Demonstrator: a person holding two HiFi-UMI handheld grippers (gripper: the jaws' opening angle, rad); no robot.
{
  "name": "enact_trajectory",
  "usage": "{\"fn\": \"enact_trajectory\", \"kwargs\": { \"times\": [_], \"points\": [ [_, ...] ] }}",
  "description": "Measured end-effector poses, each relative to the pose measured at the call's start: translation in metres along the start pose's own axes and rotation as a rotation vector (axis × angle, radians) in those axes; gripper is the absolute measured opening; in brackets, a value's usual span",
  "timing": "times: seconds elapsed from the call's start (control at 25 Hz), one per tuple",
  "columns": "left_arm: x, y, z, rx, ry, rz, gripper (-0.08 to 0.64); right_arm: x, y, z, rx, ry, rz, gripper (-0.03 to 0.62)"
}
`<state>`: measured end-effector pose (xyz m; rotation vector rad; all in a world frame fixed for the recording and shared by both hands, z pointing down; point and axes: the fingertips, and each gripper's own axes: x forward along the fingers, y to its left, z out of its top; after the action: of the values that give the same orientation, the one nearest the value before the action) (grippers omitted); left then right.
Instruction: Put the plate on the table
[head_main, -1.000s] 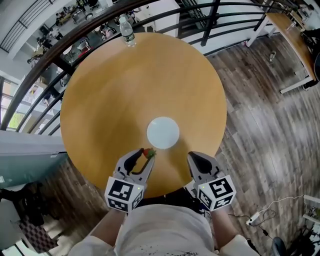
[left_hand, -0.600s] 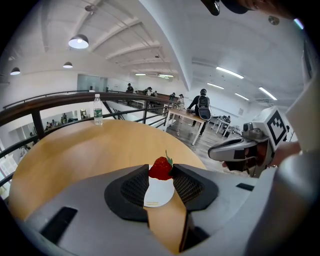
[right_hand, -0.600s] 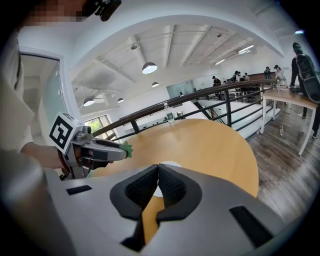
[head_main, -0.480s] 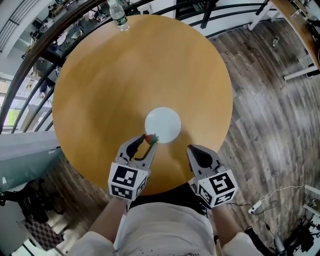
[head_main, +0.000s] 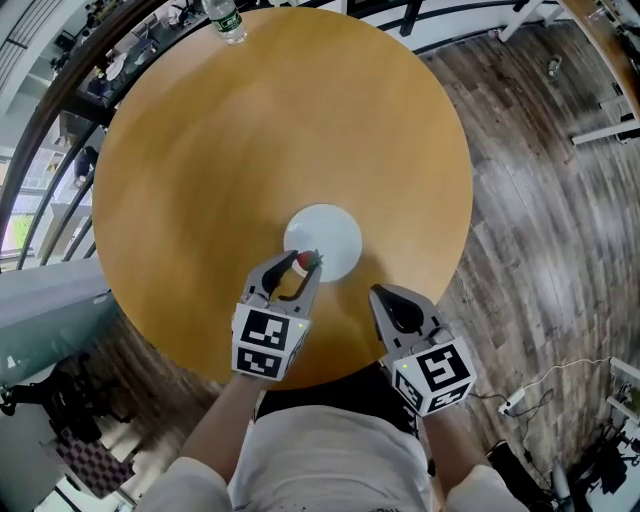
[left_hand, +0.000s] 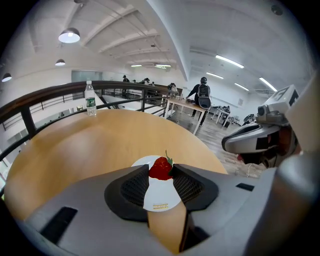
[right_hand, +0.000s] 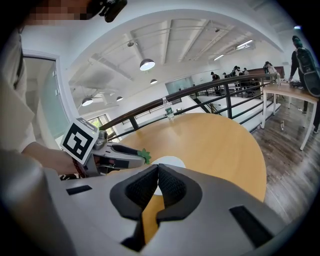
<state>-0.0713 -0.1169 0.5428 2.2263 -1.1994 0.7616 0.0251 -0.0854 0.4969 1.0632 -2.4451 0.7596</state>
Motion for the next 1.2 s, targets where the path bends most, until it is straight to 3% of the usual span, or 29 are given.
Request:
{"fn": "enact_trajectory", "kwargs": {
  "times": [0.68,1.2],
  "points": [
    [0.068,0.005,-0.033,0.092,0.124,0.004,0.166,0.014,-0.026,-0.022,0.047,0.034,-0.012,0.025],
    [0.087,0.006,-0.044,0.131,0.17,-0.003,0.166,0.015,-0.031,-0.025,0.061,0.036,-0.022,0.025]
  ]
}}
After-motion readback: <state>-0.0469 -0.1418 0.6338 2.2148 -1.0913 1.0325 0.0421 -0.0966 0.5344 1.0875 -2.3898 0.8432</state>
